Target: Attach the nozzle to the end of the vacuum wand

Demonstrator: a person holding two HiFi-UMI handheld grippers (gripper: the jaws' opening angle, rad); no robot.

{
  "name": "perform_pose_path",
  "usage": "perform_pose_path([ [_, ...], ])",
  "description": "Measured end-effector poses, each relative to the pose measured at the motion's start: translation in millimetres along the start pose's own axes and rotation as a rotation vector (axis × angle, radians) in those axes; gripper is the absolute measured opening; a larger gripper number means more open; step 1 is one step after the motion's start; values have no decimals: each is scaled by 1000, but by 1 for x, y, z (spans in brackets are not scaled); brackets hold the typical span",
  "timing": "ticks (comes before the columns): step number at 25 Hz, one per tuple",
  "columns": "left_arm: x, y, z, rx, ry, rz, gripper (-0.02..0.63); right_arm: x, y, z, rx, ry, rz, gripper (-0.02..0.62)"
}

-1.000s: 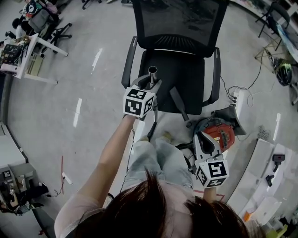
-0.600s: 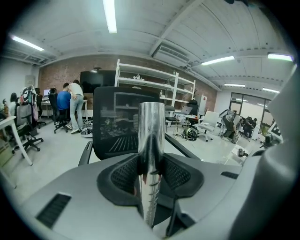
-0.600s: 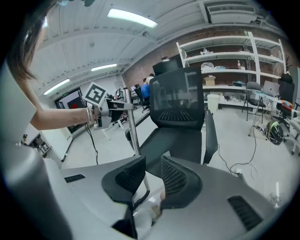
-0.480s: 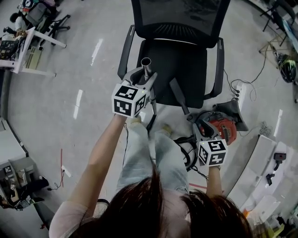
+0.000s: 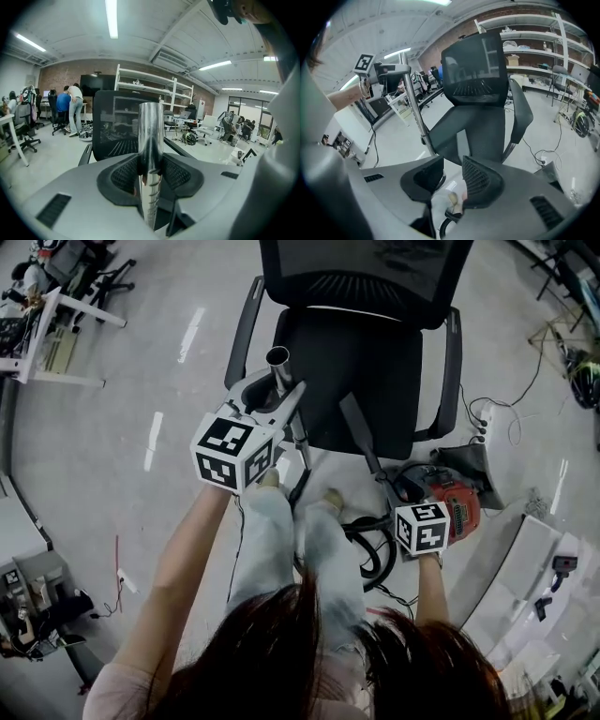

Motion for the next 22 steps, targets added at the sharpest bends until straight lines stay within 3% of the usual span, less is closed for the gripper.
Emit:
perform_pose_path([
  [22, -2, -13, -6, -3, -22, 69, 156, 139, -54, 29, -44, 26, -174, 152],
])
Point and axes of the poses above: the fingertips, and each gripper's own axes: x forward along the fingers, z to its right, y out of its top, the point moved 5 cm from there along -x, backward along the fingers, and after that the axes turned 5 degrees about -y, right-handed, at the moved point
